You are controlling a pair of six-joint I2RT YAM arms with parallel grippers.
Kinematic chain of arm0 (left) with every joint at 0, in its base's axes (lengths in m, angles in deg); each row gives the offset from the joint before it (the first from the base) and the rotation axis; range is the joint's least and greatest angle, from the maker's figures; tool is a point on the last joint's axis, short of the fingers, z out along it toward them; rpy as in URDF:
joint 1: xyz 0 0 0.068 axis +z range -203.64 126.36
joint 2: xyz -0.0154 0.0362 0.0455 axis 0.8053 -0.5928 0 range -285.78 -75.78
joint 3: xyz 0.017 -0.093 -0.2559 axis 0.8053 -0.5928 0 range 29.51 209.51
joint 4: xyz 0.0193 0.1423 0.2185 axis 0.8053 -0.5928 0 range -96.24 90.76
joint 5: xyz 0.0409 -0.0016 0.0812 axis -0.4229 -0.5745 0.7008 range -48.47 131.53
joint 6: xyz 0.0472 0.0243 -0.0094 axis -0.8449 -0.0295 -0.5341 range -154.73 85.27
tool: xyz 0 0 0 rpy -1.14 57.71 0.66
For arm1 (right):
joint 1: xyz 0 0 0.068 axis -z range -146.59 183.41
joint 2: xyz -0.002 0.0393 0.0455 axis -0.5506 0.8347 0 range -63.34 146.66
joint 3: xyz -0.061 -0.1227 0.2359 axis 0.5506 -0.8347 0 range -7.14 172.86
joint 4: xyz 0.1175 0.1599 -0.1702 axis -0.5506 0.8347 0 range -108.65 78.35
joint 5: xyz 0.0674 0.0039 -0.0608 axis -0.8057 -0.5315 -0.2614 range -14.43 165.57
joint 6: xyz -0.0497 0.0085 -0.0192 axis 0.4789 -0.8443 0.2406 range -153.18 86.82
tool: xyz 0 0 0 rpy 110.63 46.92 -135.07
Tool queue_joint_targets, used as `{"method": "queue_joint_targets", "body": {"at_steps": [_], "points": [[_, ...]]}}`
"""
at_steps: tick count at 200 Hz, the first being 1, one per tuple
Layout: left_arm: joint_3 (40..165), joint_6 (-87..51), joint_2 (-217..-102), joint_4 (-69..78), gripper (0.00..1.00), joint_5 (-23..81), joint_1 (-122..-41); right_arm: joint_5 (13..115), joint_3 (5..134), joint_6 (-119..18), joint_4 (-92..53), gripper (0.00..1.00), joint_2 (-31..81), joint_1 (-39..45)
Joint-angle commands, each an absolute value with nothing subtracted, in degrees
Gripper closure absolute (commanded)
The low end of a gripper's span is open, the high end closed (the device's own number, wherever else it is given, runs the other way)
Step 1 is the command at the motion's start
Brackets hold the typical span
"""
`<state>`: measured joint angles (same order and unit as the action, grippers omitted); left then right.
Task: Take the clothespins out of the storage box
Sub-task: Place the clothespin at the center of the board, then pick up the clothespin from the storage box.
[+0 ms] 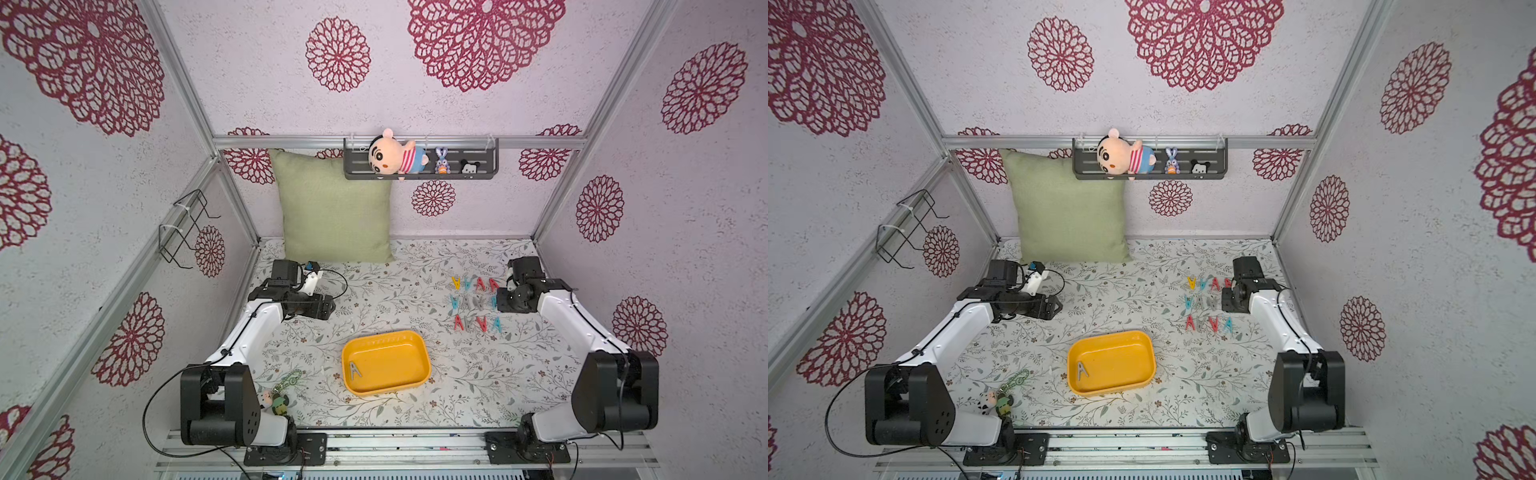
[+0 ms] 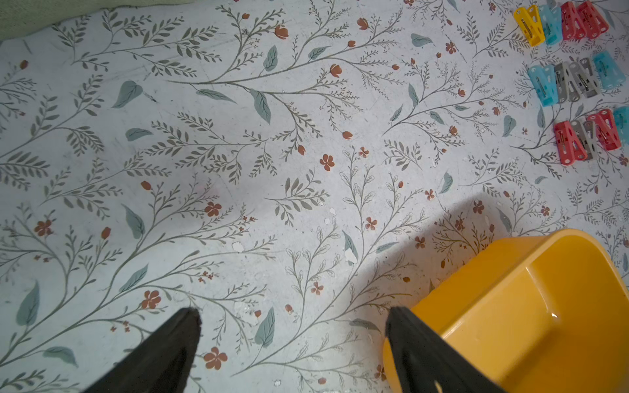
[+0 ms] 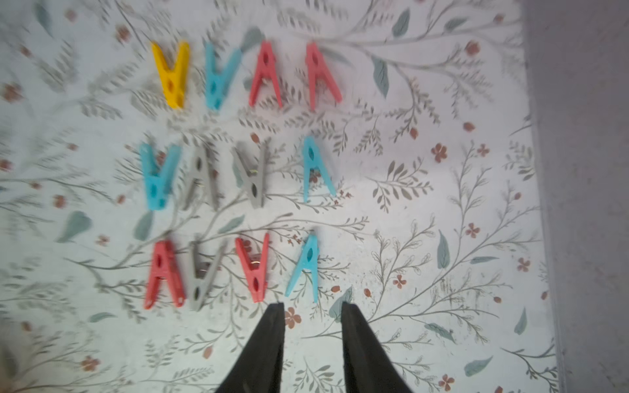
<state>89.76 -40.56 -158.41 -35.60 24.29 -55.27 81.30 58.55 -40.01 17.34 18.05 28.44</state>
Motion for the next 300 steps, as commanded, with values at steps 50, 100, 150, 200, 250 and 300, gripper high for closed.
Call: {"method": "queue_joint_targets", "body": {"at_steps": [50,100,150,200,250,300], "points": [[90.31,-44.29,-159.18,-39.04,0.06,19.22,-55.67,71.74,58.17,-63.73,13.04,0.67,7.13,0.23],[90.16,-49.87,-159.54,-43.95,0.07,14.42,-56.02,78.93,62.92,-66.32,8.64,0.68,21.83,-25.74],[87.86,-50.49,-157.9,-43.72,0.07,19.44,-55.83,79.26,66.9,-65.76,2.19,0.74,36.44,-32.96],[83.8,-46.83,-156.65,-38.49,0.06,22.39,-55.55,80.98,72.57,-63.56,2.6,0.73,44.96,-35.15],[84.44,-44.96,-156.73,-37.83,0.06,23.55,-54.15,83.27,77.99,-64.14,5.44,0.75,51.01,-37.52],[85.09,-43.3,-156.97,-37.51,0.06,23.43,-51.63,83.48,76.81,-64.92,5.48,0.75,51.21,-37.52]]}}
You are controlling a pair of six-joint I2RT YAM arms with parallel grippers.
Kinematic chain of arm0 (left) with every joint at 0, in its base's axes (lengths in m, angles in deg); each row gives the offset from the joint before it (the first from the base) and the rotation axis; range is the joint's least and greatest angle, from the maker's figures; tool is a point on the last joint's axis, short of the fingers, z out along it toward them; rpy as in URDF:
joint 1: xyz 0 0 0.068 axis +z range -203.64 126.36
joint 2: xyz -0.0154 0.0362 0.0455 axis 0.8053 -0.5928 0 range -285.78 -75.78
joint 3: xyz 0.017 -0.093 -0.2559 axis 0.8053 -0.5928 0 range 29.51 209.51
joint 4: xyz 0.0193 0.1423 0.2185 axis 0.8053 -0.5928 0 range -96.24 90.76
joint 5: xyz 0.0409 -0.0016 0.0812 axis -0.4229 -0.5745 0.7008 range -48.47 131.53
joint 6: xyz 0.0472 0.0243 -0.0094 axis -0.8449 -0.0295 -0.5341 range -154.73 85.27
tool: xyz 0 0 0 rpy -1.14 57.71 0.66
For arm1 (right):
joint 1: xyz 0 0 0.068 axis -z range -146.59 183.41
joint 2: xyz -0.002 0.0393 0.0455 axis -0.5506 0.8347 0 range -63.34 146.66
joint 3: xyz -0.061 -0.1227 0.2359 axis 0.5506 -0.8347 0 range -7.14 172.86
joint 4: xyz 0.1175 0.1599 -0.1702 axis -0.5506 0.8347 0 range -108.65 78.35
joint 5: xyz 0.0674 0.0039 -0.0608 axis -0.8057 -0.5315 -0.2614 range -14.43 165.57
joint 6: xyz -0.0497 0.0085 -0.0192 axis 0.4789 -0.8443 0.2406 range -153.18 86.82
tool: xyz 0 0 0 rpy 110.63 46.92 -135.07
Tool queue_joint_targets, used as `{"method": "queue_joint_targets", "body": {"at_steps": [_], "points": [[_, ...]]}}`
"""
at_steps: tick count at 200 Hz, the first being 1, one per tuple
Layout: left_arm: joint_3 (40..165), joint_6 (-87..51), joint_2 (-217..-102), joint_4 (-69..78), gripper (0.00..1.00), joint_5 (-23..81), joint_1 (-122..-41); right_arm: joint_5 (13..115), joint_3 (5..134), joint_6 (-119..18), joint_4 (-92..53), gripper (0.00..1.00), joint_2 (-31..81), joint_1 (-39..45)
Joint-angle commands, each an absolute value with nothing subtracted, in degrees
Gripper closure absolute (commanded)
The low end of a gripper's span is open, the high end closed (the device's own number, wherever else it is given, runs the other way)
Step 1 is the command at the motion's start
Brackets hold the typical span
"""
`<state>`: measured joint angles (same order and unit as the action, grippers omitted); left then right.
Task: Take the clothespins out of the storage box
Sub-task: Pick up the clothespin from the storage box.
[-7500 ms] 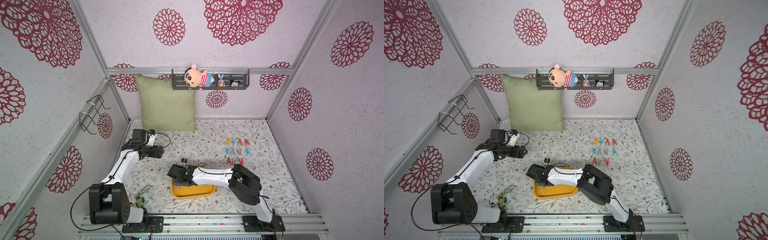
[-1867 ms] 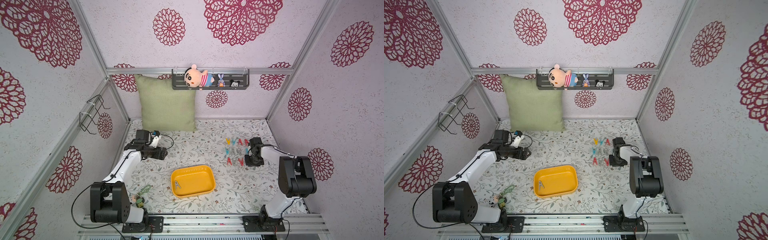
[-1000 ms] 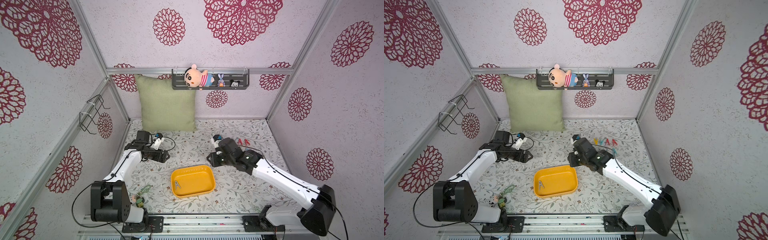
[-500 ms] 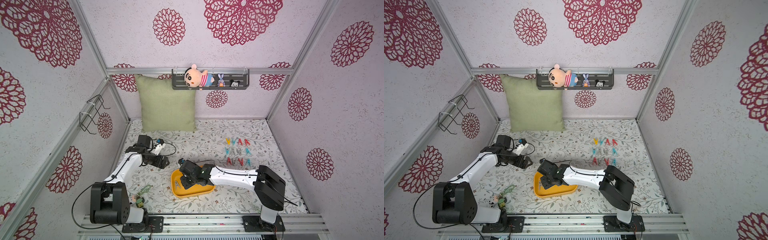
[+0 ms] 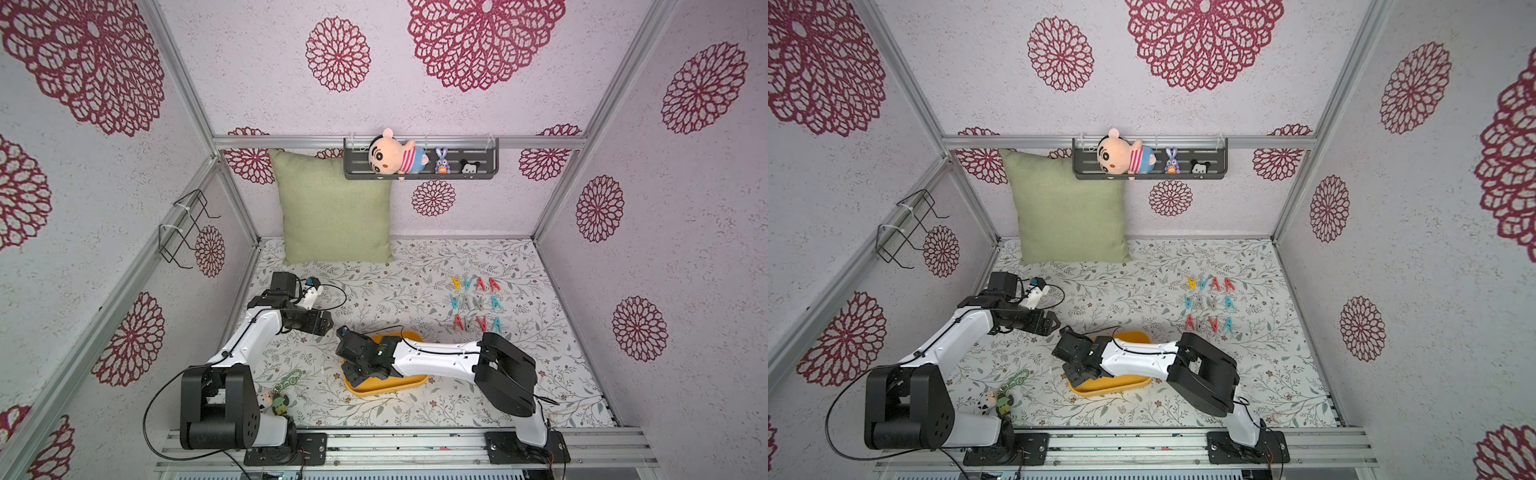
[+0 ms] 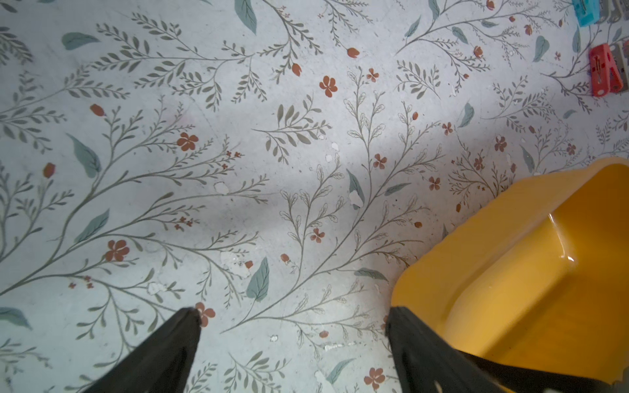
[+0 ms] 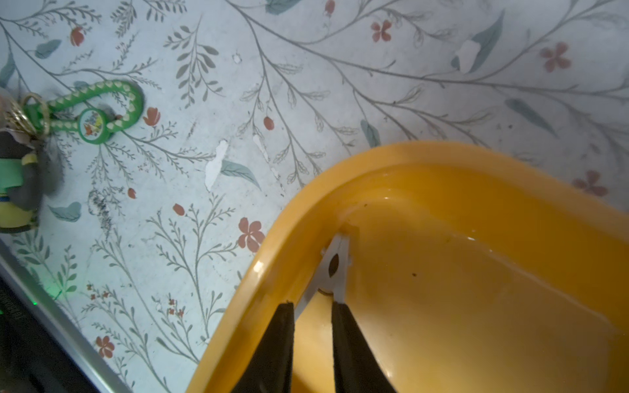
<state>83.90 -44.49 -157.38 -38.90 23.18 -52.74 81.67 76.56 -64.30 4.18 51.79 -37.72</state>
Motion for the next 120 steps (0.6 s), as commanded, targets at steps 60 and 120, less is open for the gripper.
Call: {"method": "queue_joint_targets", "body": {"at_steps": [60,120], "points": [[85.14,-43.08,-157.32,-37.33,0.06,23.47,-51.33,82.77,75.97,-65.43,6.75,0.76,51.85,-37.52],[84.97,-43.02,-157.16,-37.53,0.06,23.33,-51.44,82.16,74.76,-65.57,6.83,0.77,52.55,-39.24]]}}
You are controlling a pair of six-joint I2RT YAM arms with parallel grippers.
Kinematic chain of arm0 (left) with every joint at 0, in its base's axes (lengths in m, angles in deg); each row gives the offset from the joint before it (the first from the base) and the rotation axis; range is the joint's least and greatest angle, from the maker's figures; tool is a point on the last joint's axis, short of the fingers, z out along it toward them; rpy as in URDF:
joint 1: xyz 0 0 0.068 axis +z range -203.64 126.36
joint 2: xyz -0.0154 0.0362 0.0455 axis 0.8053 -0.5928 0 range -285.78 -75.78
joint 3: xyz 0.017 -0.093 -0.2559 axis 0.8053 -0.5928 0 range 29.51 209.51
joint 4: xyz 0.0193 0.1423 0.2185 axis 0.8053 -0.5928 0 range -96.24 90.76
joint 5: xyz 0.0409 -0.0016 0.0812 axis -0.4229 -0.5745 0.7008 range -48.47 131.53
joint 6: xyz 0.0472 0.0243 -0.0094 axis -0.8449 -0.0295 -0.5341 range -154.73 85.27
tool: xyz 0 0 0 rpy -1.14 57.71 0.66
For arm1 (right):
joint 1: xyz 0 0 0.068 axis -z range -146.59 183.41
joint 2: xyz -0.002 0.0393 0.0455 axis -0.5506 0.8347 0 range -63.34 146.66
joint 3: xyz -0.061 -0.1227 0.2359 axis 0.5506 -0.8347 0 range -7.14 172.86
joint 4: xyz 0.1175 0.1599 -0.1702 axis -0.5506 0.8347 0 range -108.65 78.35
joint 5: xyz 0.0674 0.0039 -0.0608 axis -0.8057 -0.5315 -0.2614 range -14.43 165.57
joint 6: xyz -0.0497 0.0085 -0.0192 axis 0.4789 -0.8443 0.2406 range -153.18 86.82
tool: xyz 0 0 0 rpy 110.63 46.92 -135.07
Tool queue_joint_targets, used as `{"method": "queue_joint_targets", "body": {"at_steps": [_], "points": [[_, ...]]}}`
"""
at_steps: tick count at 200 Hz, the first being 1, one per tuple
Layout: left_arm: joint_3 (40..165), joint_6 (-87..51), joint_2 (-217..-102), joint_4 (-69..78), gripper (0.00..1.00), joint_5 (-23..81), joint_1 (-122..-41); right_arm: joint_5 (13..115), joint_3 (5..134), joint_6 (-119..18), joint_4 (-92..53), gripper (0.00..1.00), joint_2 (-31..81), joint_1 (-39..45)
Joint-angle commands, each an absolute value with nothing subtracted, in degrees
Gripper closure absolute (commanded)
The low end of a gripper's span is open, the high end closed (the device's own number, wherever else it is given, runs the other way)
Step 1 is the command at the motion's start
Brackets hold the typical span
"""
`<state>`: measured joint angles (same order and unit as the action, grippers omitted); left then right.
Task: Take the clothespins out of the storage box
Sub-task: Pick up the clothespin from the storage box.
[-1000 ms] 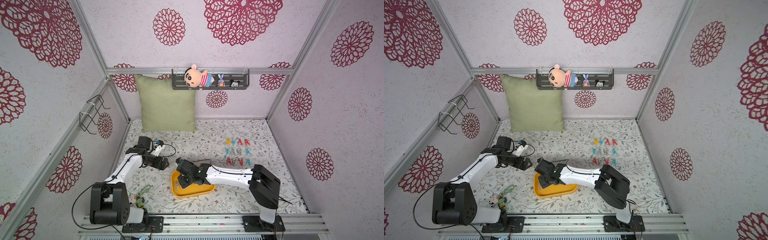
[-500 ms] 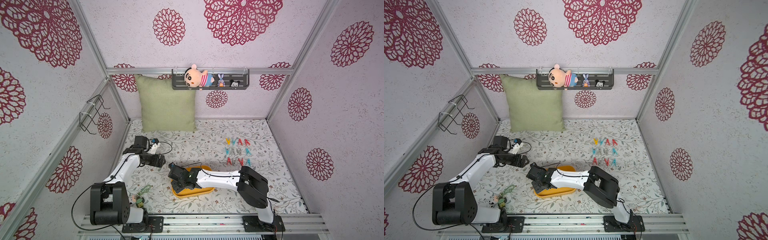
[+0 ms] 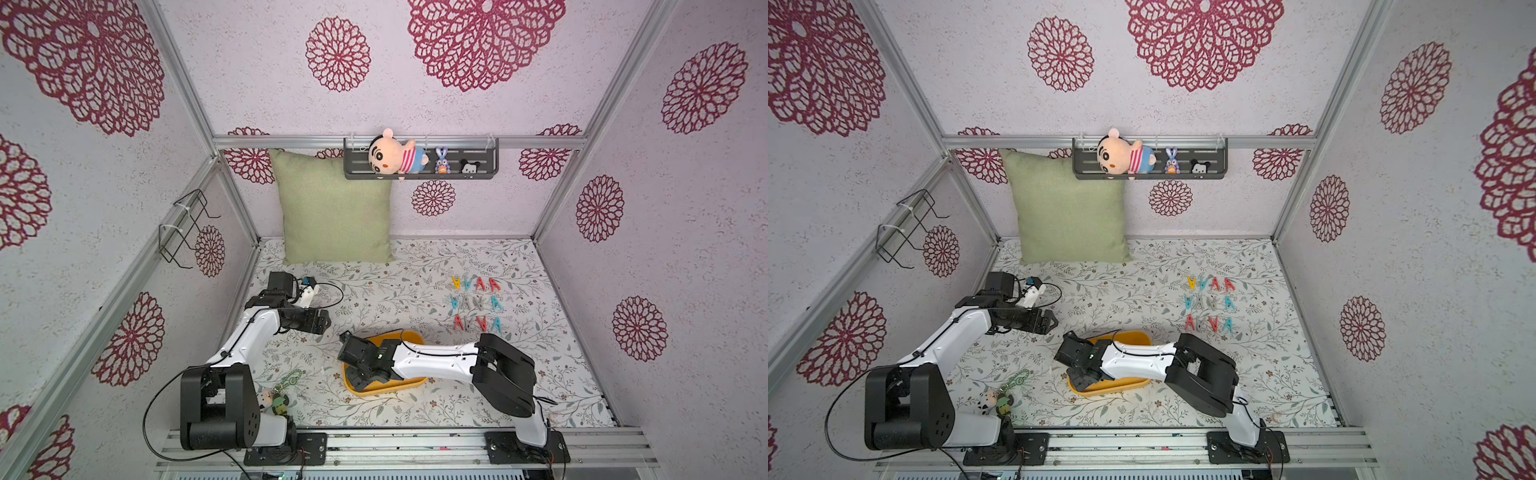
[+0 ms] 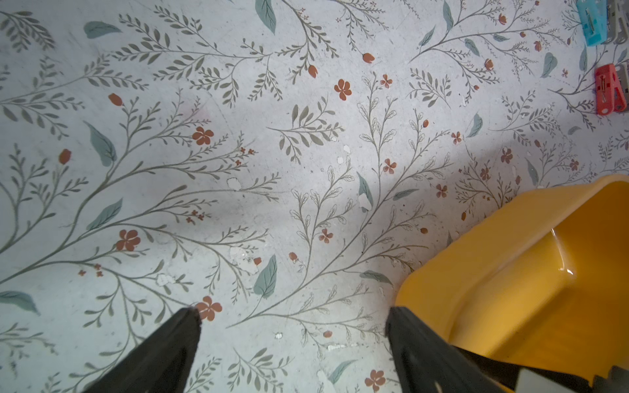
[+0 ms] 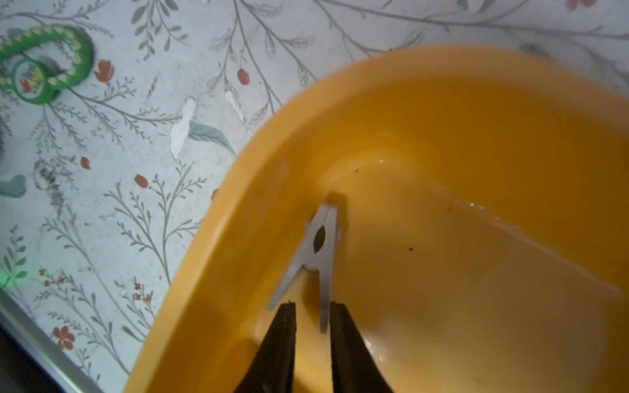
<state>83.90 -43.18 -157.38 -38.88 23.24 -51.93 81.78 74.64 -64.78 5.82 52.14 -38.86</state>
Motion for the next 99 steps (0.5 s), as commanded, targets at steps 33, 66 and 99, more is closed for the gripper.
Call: {"method": "queue_joint_targets", "body": {"at_steps": [33,66,99], "points": [[84.88,-43.15,-157.08,-37.48,0.06,23.51,-51.33,82.55,75.6,-65.13,7.01,0.79,53.7,-39.24],[84.9,-43.17,-156.88,-37.56,0.06,23.11,-51.47,83.46,76.42,-64.87,7.37,0.86,54.79,-39.26],[84.92,-43.12,-156.68,-37.59,0.06,23.11,-51.44,84.87,76.77,-65.0,7.78,1.0,54.22,-39.24]]}}
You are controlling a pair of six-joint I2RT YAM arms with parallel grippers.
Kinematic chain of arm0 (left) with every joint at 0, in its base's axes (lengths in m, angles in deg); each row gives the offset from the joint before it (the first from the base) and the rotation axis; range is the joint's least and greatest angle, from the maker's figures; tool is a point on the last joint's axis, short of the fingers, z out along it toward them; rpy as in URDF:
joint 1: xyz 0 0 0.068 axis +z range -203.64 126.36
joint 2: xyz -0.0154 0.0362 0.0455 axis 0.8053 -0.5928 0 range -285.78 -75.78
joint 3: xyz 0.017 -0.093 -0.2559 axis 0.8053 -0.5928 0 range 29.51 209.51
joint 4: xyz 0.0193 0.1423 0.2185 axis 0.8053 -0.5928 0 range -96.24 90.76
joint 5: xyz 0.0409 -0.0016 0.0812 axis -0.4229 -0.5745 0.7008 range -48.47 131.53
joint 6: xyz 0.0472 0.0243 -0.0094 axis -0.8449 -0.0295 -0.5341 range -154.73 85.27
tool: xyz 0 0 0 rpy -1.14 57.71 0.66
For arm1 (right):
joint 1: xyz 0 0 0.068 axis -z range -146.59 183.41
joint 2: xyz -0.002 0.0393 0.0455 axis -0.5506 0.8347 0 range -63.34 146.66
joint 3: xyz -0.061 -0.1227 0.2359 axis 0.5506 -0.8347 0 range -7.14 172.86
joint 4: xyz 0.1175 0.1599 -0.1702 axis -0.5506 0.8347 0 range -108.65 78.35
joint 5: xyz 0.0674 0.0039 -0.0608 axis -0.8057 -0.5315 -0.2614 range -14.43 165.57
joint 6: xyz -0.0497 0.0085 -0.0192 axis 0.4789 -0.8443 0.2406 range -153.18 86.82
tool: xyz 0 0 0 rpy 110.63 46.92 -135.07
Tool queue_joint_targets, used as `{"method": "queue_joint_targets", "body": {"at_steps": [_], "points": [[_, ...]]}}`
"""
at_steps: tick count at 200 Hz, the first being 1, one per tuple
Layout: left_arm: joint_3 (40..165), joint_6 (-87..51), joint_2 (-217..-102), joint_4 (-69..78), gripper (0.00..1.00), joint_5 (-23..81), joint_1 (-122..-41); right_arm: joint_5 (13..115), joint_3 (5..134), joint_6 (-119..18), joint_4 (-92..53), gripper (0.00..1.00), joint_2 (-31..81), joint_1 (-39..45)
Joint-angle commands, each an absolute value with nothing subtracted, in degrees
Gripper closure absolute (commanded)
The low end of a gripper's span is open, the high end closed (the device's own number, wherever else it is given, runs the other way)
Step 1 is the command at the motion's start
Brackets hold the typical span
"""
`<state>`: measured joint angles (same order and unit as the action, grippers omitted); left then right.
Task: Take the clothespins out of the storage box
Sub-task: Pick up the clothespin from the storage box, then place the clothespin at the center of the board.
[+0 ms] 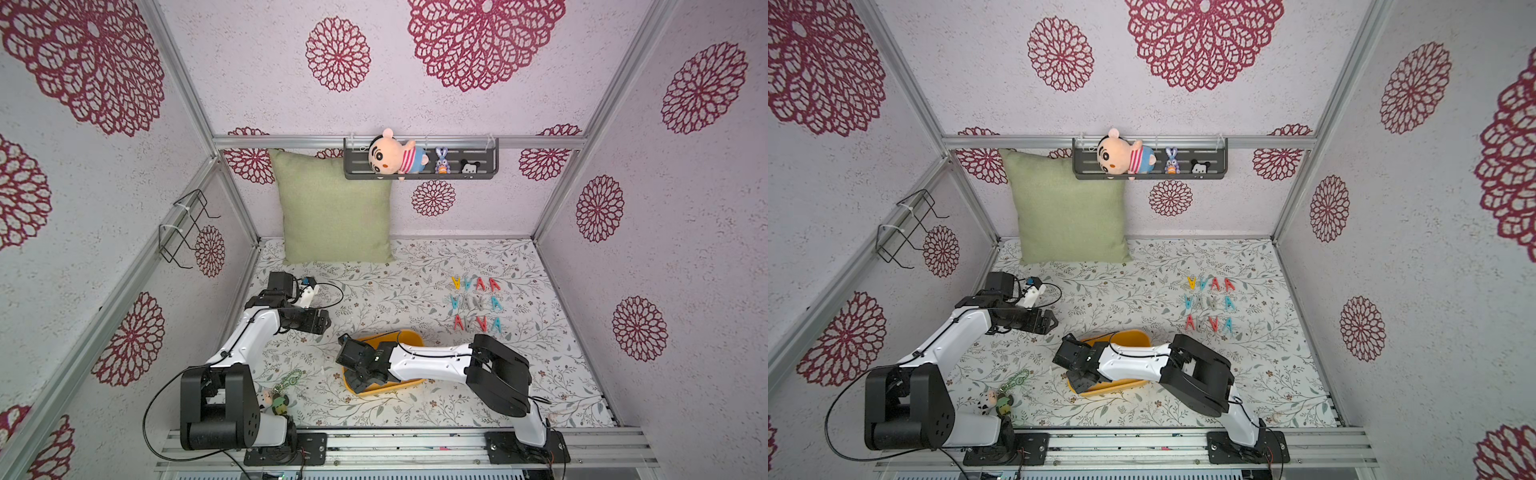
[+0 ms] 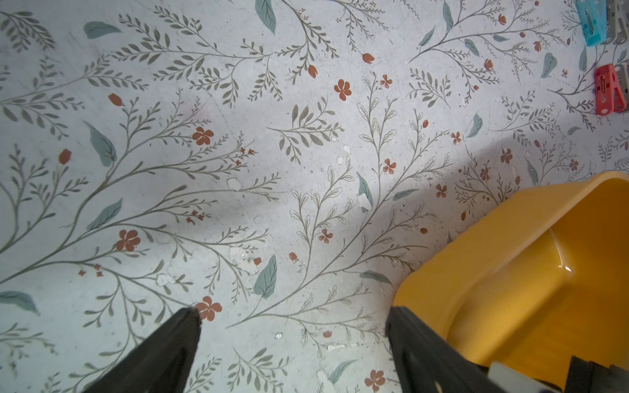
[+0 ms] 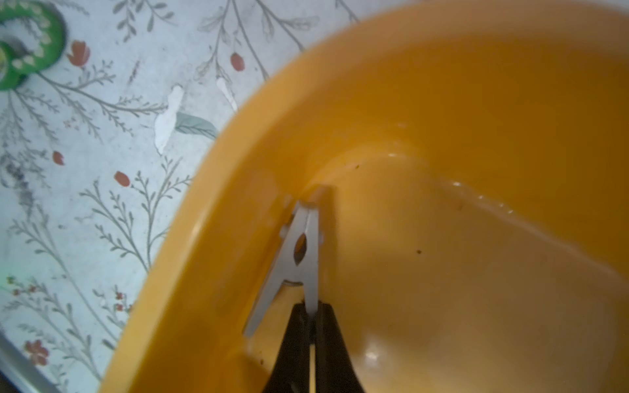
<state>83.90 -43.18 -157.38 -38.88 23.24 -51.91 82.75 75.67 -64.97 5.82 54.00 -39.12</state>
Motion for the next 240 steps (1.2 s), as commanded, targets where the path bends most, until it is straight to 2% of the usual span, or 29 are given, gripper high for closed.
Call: {"method": "queue_joint_targets", "body": {"at_steps": [1,113,167,240], "points": [[84.94,-43.15,-156.71,-37.62,0.06,23.05,-51.44,84.97,76.83,-64.95,7.8,1.0,54.15,-39.21],[84.78,-43.15,-157.08,-37.56,0.07,22.54,-51.8,89.66,73.69,-66.81,8.34,1.0,44.49,-39.13],[84.78,-43.05,-156.64,-37.49,0.06,22.63,-52.06,90.62,70.83,-68.78,8.34,1.0,35.88,-38.4],[84.46,-43.24,-156.55,-37.29,0.06,22.89,-52.76,91.12,55.72,-74.21,11.75,1.0,13.68,-25.41]]}}
